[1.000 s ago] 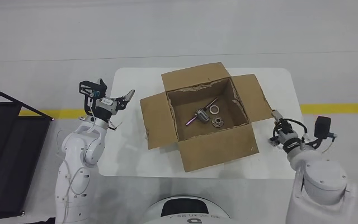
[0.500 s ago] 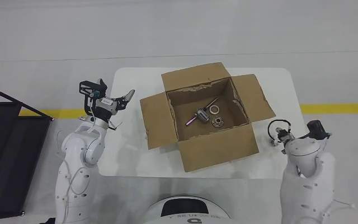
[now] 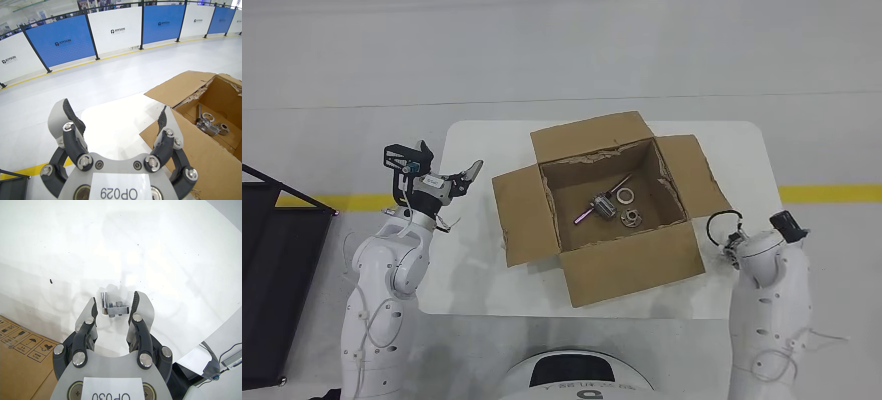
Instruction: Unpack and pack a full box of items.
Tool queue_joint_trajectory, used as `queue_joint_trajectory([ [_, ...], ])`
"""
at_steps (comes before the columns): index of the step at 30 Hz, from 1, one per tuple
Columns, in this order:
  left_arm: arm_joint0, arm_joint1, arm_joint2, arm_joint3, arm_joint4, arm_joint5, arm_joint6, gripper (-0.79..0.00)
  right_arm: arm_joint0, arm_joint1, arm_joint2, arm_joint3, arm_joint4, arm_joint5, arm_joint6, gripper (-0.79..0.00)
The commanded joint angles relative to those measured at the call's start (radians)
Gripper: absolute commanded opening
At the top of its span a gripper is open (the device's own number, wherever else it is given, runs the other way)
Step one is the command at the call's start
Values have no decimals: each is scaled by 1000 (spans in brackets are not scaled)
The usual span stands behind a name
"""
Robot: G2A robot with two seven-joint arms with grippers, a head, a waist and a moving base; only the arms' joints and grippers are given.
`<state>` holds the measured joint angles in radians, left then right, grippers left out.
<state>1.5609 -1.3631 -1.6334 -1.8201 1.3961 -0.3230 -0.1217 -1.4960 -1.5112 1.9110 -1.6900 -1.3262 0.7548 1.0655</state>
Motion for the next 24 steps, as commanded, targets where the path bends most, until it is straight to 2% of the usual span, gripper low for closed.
queue_joint_trajectory([
  [1,0,0,0,0,0,0,0,0,4,-3,2,10,-5,2,-2,-419],
  [4,0,0,0,0,0,0,0,0,14,-7,3,27,-19,12,-13,-468],
  [6,0,0,0,0,0,0,0,0,20,-10,5,38,-26,14,-14,-542],
  [8,0,0,0,0,0,0,0,0,23,-13,8,43,-33,13,-13,-785],
  [14,0,0,0,0,0,0,0,0,18,-21,56,6,-9,16,-16,-785],
  [24,0,0,0,0,0,0,0,0,-29,-25,223,-133,221,-18,18,-785],
])
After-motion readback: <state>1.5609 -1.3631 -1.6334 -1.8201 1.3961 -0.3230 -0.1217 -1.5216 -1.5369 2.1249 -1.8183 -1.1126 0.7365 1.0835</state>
